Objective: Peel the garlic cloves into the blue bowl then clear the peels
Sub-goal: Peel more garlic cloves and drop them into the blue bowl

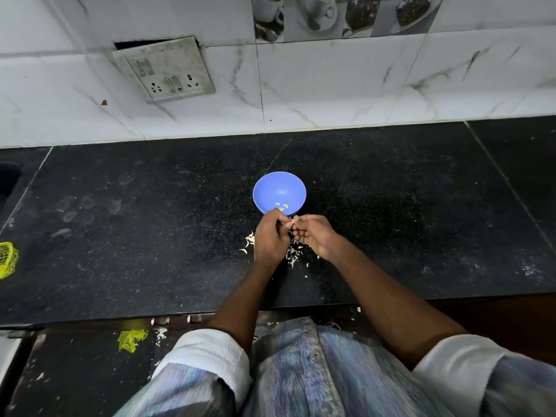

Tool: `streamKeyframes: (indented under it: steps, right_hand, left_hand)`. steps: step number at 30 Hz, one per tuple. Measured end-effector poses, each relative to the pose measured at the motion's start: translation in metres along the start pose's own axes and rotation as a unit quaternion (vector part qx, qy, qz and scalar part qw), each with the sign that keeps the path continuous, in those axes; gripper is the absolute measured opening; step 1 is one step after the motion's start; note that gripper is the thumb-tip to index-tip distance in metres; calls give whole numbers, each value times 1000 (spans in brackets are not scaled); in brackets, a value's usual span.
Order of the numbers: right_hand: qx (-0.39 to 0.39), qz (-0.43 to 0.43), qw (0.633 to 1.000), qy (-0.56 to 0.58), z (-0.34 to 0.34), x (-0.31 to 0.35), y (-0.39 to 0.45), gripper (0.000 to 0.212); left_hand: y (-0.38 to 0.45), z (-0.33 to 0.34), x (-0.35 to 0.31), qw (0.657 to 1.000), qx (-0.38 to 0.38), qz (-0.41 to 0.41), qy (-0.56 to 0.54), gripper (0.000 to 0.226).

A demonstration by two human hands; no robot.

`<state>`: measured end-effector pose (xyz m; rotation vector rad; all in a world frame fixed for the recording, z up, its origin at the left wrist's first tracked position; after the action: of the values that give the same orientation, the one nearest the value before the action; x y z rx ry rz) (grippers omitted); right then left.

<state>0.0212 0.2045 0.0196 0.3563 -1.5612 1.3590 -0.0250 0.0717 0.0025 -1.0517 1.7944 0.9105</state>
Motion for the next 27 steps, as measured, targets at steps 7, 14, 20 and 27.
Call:
streamKeyframes:
  steps: [7,14,20,27]
  right_hand:
    - [-13,-94,993,-63,0,-5,0,16]
    - [-13,-113,985,-132,-6,-6,-5,11]
    - [-48,-107,970,-213,-5,-5,-6,12]
    - [-86,-90,962,-242,-10,-5,-6,16]
  left_hand:
    - [5,7,-21,783,27,-446,-433,20]
    - [6,6,-21,715,26,-529,-456,18]
    - [5,9,-19,783,-24,-473,-402,18]
    - [0,7,-5,828,-25,-426,-363,17]
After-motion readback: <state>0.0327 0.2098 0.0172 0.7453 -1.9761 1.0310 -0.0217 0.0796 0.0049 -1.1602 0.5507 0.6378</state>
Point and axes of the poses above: each hand's wrist, its own y-axis towards the middle knuckle, its own z-axis out of the palm, x = y × z, the point moved 1 cm from there along y, towards the middle knuckle, and after that the axes turned 4 degrees about -y, right-handed, at the moved point
